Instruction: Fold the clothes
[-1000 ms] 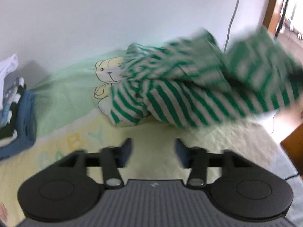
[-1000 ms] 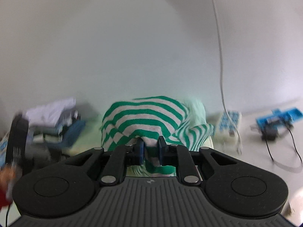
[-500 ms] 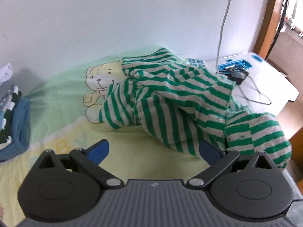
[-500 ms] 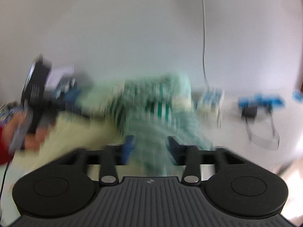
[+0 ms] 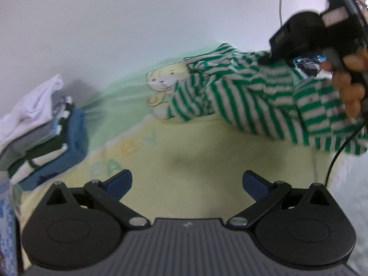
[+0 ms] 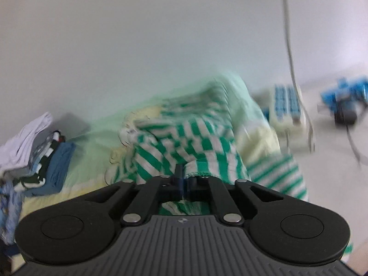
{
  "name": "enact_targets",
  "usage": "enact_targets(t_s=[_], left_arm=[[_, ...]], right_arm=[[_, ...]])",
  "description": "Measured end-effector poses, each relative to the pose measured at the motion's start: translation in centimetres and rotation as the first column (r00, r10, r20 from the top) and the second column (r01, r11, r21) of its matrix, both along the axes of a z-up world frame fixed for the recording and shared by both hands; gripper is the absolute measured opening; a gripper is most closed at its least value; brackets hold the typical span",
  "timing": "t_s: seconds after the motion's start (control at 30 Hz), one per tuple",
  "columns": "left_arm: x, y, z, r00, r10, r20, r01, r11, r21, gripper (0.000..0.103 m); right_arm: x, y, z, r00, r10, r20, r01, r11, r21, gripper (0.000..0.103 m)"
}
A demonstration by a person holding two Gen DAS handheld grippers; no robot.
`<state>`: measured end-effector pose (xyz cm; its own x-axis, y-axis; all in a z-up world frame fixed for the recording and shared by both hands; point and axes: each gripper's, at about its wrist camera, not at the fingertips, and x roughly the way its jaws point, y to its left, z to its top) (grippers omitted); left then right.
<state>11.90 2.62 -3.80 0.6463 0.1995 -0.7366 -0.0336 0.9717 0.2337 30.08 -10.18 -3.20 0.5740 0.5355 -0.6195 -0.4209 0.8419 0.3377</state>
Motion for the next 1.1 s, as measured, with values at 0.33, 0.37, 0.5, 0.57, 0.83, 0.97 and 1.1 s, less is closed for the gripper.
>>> enact_targets(t_s=[0.33, 0.37, 0.5, 0.57, 0.83, 0.97, 1.1], left_arm=[[-1.9, -1.7, 1.1, 0.98, -0.179, 0.084, 0.167, 0.976, 0.14, 0.101], [-2.4, -2.5, 1.0, 0.969, -0.233, 0.081, 0.216, 0.959, 0.182, 0.101], [-4.9, -5.9, 0.3, 0.895, -0.444, 0.041, 0.404, 0.846, 0.348, 0.101], [-6.5, -7.0, 0.5, 0.851, -0.525, 0.025, 0.473, 0.785, 0.4, 0.101], [-9.9, -10.3, -0.9, 0.695, -0.706, -0.139, 0.696, 0.611, 0.376, 0.101], [-11.1, -11.6, -4.6, 0.656, -0.724, -0.215, 0.737, 0.553, 0.389, 0.099], [-10.8, -12.3, -6.2, 0.668, -0.713, -0.213, 0.726, 0.56, 0.399, 0.093]], right_arm=[[-10.7, -7.6, 5.5, 0.944, 0.303, 0.13, -0.325, 0.925, 0.199, 0.003], [-11.9, -8.6, 5.7, 0.931, 0.342, 0.124, -0.362, 0.908, 0.209, 0.003], [-16.5, -11.8, 6.2, 0.881, 0.468, 0.068, -0.471, 0.859, 0.202, 0.003], [-18.4, -13.3, 6.0, 0.856, 0.516, 0.03, -0.511, 0.838, 0.189, 0.003], [-23.7, -14.3, 3.4, 0.781, 0.611, -0.124, -0.61, 0.791, 0.052, 0.004], [-23.2, -14.9, 4.4, 0.841, 0.533, -0.093, -0.534, 0.845, 0.018, 0.019], [-21.2, -15.8, 5.9, 0.933, 0.358, 0.037, -0.357, 0.934, -0.031, 0.051]])
